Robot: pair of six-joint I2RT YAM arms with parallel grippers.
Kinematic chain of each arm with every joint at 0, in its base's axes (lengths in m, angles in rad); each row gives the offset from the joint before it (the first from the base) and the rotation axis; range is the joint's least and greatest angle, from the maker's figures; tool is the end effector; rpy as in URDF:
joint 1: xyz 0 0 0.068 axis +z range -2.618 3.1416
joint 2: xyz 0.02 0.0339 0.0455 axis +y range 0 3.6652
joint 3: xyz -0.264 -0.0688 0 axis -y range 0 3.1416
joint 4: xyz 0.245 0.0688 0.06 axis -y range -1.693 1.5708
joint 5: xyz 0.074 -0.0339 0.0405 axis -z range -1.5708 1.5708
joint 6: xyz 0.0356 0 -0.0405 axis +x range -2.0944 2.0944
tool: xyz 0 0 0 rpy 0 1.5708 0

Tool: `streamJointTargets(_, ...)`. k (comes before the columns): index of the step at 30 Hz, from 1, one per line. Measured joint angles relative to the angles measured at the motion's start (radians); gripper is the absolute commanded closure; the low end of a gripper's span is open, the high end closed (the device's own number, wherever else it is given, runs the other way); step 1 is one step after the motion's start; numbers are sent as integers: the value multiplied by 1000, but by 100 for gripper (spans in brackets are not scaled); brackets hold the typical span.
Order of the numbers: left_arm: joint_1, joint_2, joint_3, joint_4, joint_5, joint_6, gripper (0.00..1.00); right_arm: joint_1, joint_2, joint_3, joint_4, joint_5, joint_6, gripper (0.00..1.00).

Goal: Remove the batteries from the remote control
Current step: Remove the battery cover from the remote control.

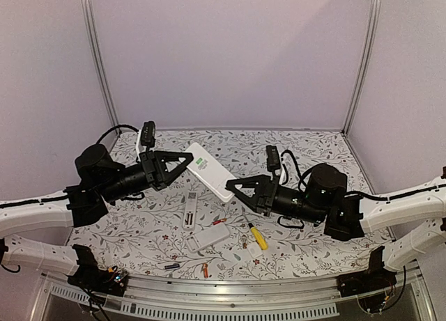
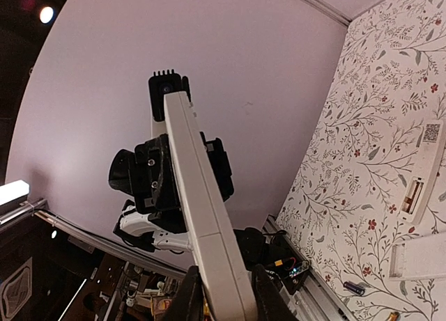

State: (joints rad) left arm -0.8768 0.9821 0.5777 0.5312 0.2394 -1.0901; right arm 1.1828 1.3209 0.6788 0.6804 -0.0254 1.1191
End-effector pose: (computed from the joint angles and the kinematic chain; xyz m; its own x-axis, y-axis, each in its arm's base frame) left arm 0.1406 -0.1822 0.3056 -0.7581 -0.4356 -0.4853 0.4866 0.1175 -0.8657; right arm 0.1113 0.2747 0.2748 -0.8349 0.3346 -0.4370 -0.4211 0.1229 0.8986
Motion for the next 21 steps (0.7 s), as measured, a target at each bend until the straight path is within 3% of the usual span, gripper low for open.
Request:
streamJointTargets(5, 0, 8, 0, -2, 17, -4, 100, 0, -5, -15, 14, -9, 6, 78)
streamJointTargets(11, 9, 8, 4, -7, 35, -22, 98, -2, -6, -16, 35, -31, -32, 92)
streamJointTargets(15, 12, 3, 9, -11, 42, -23, 79, -13, -6, -9, 41, -60, -61, 99)
streamJointTargets(19, 17, 9, 10, -37, 62, -30, 48, -27, -9, -8, 35, -86, -89, 100)
streamJointTargets(21, 21, 17, 10, -48, 77, -27, 44, -39, -10, -8, 20, -98, -98, 100)
